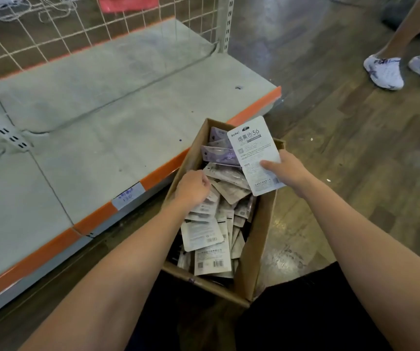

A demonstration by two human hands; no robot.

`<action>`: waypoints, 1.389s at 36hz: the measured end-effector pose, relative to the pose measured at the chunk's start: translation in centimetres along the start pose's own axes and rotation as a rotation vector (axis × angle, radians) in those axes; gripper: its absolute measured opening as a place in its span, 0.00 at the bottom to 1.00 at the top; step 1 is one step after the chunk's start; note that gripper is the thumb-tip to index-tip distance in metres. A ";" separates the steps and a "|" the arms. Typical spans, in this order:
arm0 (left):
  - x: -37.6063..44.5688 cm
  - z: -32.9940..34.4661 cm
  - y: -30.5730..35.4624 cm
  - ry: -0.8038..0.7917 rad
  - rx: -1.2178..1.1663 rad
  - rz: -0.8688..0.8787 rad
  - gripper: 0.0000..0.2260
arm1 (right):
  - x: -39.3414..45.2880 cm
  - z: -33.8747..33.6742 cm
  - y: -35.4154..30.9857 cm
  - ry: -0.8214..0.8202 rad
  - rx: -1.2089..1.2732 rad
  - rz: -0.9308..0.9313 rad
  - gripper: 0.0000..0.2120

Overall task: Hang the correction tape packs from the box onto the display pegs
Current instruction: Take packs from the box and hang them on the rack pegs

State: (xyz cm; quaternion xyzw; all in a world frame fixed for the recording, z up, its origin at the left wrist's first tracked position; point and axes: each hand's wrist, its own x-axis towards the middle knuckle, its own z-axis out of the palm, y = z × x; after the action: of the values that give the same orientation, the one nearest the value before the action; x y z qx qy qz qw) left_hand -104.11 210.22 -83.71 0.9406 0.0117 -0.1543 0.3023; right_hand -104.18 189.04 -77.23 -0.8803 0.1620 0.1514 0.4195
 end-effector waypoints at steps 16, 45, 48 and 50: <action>-0.1 2.7 -0.8 -0.094 0.665 0.250 0.12 | -0.3 0.1 -0.2 -0.061 -0.030 -0.073 0.12; -1.5 4.0 -0.6 -0.110 0.050 -0.245 0.36 | -0.3 0.7 -1.4 -0.044 -0.013 -0.094 0.16; -1.7 2.6 -0.3 -0.141 -0.082 -0.278 0.14 | -0.6 1.0 -1.8 -0.052 -0.017 -0.100 0.12; -1.7 1.5 -0.5 -0.174 -0.193 -0.282 0.04 | -0.8 1.3 -2.1 -0.055 -0.015 -0.110 0.10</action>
State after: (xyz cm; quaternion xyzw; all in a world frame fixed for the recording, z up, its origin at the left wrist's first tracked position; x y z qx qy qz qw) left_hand -106.21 209.84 -84.65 0.8794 0.1319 -0.2743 0.3662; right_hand -104.15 191.45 -76.26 -0.8865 0.1009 0.1534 0.4246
